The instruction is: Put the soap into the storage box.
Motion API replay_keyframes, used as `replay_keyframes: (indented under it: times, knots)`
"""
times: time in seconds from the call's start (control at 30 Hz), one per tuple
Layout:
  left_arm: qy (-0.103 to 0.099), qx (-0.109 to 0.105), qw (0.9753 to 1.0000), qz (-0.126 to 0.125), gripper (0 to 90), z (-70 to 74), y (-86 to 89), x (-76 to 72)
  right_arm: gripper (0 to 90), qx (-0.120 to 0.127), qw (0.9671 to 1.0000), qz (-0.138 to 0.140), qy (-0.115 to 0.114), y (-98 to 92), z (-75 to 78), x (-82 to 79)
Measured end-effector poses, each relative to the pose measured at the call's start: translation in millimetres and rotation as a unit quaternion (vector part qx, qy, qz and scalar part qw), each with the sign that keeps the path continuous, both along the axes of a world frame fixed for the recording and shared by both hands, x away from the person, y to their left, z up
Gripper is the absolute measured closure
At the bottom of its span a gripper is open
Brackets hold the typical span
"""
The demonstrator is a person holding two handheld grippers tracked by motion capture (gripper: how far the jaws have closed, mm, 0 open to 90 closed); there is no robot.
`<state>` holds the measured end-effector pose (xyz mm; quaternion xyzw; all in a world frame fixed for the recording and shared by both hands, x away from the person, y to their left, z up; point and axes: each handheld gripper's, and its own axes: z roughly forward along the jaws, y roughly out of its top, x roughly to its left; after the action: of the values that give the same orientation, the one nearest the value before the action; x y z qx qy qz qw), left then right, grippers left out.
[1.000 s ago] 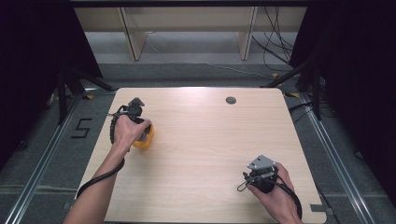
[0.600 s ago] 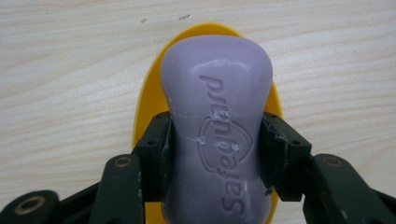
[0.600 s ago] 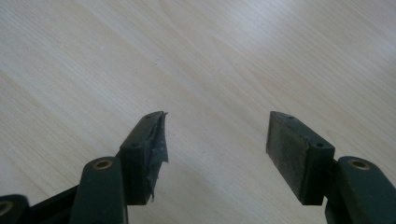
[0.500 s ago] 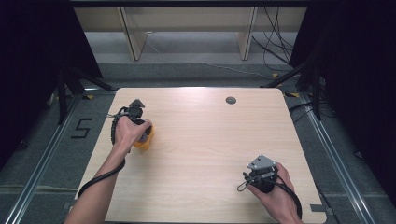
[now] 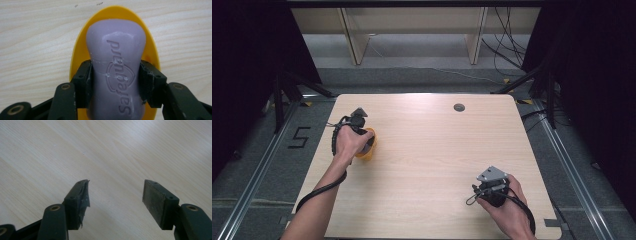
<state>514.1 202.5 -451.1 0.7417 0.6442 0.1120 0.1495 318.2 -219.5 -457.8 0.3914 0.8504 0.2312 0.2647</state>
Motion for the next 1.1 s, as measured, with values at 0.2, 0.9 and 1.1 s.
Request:
replay_keyframes:
  times: [0.2,0.9,1.1]
  knots:
    - [0.004,0.006,0.9999,-0.007,48.5,-1.4,0.3,0.1,38.1,-0.002,1.0000,0.000,0.001,0.0,-0.2,-0.2]
    - [-0.086,-0.011,0.9947,-0.056,34.7,32.8,10.1,-28.8,37.7,0.000,1.0000,-0.002,0.000,0.0,0.2,-0.5]
    - [-0.117,-0.020,0.9887,-0.091,30.6,38.4,10.2,-44.8,37.7,0.000,1.0000,-0.002,0.000,0.0,0.5,-0.6]
